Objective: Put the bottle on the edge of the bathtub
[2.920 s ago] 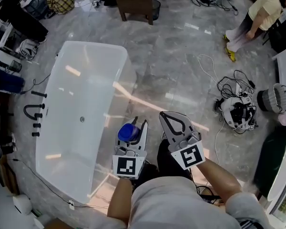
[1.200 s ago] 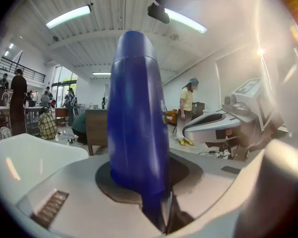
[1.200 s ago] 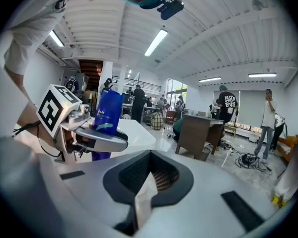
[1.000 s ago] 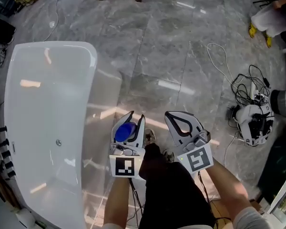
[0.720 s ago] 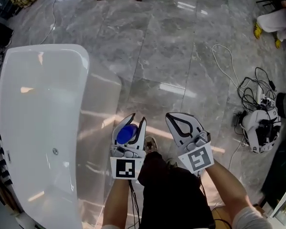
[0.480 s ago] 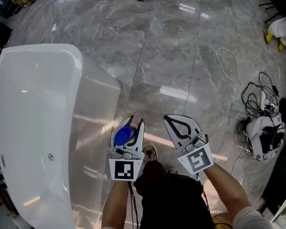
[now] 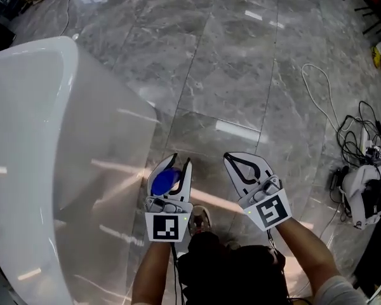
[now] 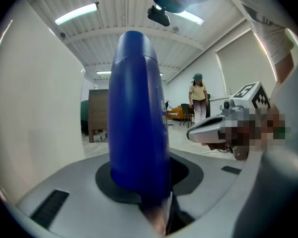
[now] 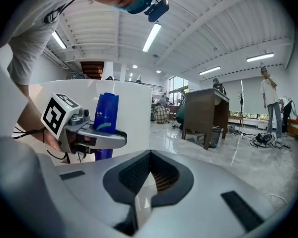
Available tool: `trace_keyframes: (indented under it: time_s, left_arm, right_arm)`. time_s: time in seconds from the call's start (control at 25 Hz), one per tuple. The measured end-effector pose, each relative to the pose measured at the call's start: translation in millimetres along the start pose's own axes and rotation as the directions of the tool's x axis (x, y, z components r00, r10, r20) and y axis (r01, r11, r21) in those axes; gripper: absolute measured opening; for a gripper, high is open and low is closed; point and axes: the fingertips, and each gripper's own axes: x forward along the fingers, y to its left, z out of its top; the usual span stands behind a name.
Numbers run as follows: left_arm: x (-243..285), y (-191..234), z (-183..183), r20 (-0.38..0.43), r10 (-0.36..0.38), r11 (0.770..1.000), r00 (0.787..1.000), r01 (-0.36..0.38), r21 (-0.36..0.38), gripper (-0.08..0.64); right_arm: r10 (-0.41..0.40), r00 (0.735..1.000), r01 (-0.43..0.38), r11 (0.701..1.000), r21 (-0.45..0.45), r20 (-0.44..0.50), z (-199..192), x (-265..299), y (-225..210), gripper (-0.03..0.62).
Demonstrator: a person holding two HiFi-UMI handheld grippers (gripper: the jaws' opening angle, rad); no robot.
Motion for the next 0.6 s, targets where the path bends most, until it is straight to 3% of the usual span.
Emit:
trace_keyframes:
  time_s: [0.12,0.24,0.6]
  left_arm:
    - [11.9,-1.4,-32.6,-0.005,-0.016,0.999,1.000,0.016,0.035,0.118]
    - [21.4,-1.6,-62.4,-0.027,-0.013,1.000,1.000,0.013,-0.008,0.118]
    - [46.6,16.4,-118.1,-0.045,-0.001,1.000,0.999,0.000,-0.021,0.118]
  right_arm:
    - [0.007,0.999,-0.008,0.999,-0.032,-0.037,-28.1,5.5,-2.4,0.004]
    - [0.021,0.995,-0.028,0.997,-0.069,-0.097,-54.7,9.7,-1.6,0.003]
    - [0.068,0.996,-0.070,0.997,-0.036,-0.063,-83.7,33.9,4.6,0.003]
